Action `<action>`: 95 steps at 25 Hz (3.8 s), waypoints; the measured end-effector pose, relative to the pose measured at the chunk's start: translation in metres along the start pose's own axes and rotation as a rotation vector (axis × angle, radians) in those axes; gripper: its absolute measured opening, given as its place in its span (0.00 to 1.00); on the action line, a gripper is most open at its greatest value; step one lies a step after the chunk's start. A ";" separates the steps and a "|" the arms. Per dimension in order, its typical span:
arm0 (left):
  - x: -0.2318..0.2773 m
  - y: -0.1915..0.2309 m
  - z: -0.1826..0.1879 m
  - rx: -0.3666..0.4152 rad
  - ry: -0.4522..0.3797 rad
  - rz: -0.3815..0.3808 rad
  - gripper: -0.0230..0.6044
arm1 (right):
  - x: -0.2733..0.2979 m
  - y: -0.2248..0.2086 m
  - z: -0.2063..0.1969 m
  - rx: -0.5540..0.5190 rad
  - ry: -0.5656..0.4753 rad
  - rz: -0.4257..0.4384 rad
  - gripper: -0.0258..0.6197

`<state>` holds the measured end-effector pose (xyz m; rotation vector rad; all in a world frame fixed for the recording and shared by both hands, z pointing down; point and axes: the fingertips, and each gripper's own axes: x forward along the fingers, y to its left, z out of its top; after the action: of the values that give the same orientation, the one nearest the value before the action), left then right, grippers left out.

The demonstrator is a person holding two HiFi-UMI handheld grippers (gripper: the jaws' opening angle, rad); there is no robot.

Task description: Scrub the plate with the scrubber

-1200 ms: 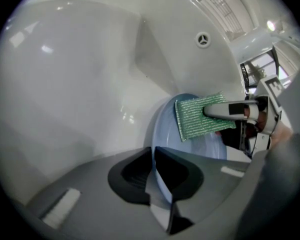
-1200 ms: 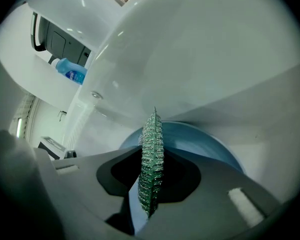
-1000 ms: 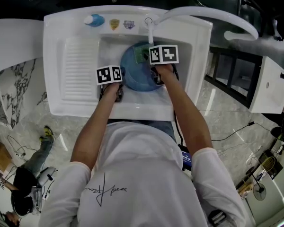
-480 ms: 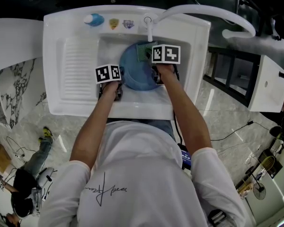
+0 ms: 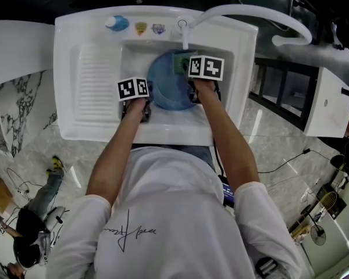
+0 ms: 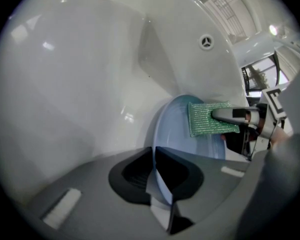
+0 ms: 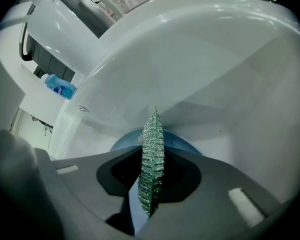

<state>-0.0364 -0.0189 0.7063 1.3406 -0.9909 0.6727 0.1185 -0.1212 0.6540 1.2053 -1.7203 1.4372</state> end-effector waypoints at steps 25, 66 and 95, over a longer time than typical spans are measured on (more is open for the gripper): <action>0.000 0.000 -0.001 -0.037 0.001 -0.022 0.15 | -0.027 -0.027 -0.002 0.017 -0.051 -0.150 0.13; 0.002 0.000 0.002 -0.042 -0.005 -0.024 0.15 | -0.076 -0.069 -0.062 0.119 0.020 -0.375 0.13; 0.001 0.000 0.001 -0.039 -0.002 -0.029 0.15 | -0.065 -0.038 -0.124 0.180 0.182 -0.165 0.13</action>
<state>-0.0358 -0.0201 0.7069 1.3194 -0.9801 0.6268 0.1667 0.0151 0.6448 1.2360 -1.3614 1.5737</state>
